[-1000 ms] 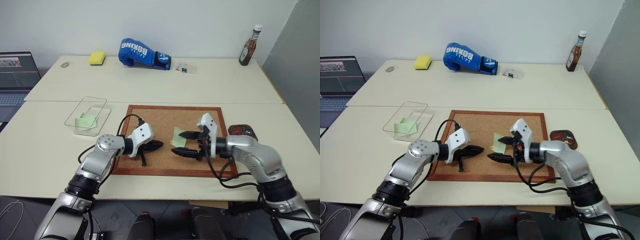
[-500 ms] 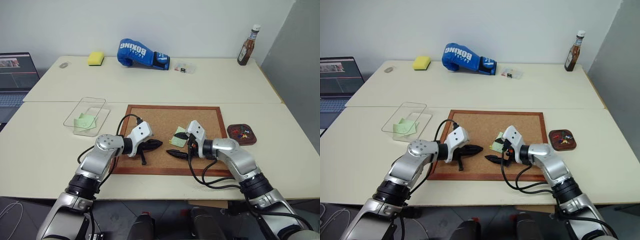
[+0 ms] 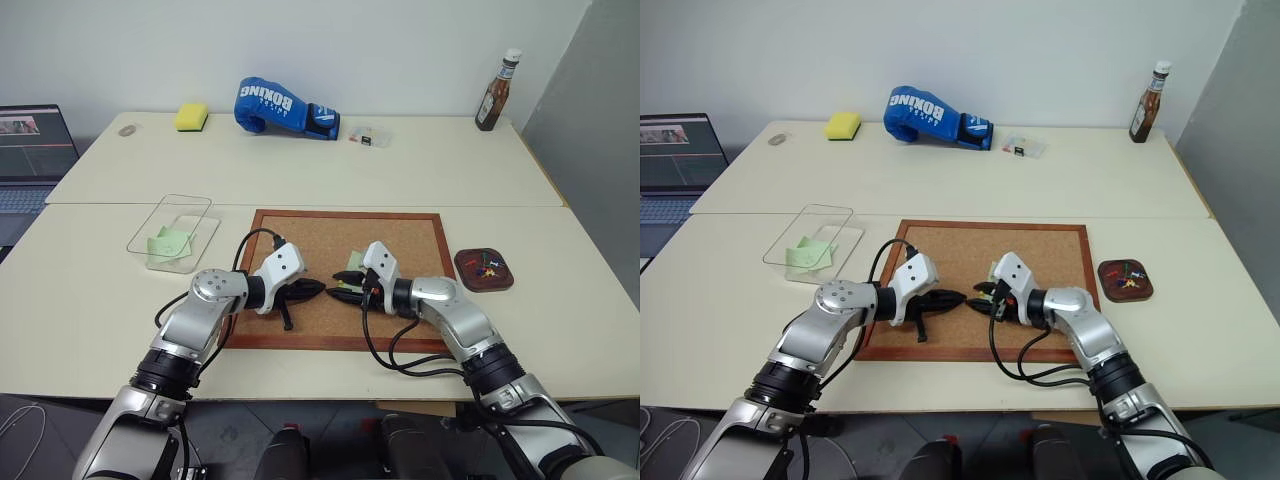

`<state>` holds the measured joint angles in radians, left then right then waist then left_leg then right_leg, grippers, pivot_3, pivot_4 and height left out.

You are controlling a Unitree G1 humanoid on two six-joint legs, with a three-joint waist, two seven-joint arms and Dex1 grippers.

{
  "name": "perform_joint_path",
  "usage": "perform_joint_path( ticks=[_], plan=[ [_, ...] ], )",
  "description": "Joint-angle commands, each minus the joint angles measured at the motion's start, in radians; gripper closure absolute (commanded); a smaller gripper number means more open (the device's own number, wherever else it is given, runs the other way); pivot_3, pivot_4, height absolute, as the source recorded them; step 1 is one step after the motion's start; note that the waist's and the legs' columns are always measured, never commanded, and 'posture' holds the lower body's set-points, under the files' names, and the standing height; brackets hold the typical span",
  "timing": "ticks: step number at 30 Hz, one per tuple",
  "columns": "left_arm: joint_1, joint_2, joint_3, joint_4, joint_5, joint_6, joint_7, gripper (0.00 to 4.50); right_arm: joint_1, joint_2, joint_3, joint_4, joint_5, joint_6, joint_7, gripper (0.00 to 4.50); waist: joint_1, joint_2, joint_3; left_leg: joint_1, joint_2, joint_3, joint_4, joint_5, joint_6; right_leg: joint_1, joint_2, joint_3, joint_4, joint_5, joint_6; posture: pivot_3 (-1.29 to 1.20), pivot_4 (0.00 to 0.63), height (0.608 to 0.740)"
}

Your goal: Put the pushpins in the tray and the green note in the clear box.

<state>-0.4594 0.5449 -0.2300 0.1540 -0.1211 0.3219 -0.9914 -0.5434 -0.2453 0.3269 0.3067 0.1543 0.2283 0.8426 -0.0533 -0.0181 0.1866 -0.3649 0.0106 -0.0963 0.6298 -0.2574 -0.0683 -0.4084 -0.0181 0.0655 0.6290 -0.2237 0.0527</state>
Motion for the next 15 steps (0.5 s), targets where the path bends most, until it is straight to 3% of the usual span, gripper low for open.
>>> perform_joint_path(
  ticks=[1,5,15],
  plan=[
    [0.039,0.007,-0.028,0.045,0.044,0.053,0.028,4.5,-0.022,0.009,-0.021,0.01,-0.019,-0.031,-0.01,3.67,-0.001,0.0,0.0,0.0,0.0,0.0,0.0,0.0,0.0,0.0,0.0,0.0,0.0,0.0,0.0,0.0,0.15,0.74],
    [0.044,0.007,-0.03,0.041,0.046,0.052,0.029,4.5,-0.024,0.017,-0.027,0.017,-0.029,-0.043,-0.016,4.46,-0.002,0.0,0.0,0.0,0.0,0.0,0.0,0.0,0.0,0.0,0.0,0.0,0.0,0.0,0.0,0.0,0.15,0.74],
    [0.053,0.007,-0.036,0.029,0.043,0.055,0.031,4.5,-0.02,0.003,-0.052,-0.04,-0.015,-0.021,-0.007,4.5,-0.004,0.0,0.0,0.001,0.0,0.0,0.0,0.0,0.0,0.0,0.0,0.0,0.0,0.0,0.0,0.0,0.15,0.74]
  ],
)
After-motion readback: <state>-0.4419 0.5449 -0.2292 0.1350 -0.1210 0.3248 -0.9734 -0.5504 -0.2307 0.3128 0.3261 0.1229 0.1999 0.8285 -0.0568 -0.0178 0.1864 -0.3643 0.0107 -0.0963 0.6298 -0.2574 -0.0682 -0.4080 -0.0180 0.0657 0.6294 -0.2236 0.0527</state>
